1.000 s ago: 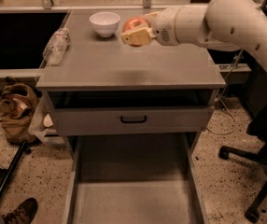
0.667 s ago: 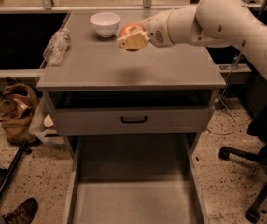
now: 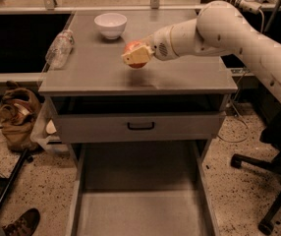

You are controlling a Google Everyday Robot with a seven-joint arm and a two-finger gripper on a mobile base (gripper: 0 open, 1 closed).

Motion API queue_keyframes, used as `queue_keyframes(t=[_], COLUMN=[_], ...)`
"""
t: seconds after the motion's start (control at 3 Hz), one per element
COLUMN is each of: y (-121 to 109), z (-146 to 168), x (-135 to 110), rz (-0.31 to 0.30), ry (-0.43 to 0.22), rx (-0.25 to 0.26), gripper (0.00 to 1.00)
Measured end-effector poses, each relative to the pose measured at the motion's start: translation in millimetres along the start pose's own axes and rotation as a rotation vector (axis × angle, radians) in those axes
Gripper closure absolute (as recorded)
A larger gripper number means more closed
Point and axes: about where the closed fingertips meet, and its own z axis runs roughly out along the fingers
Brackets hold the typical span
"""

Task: Pick apple from middle drawer and place on counter

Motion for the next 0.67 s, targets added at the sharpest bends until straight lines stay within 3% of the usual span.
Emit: queue_keyframes(t=[0.67], y=[12], z=[23], x=[32], rz=[0.072], ry=[0.003], rx=[-0.057], gripper=[1.00])
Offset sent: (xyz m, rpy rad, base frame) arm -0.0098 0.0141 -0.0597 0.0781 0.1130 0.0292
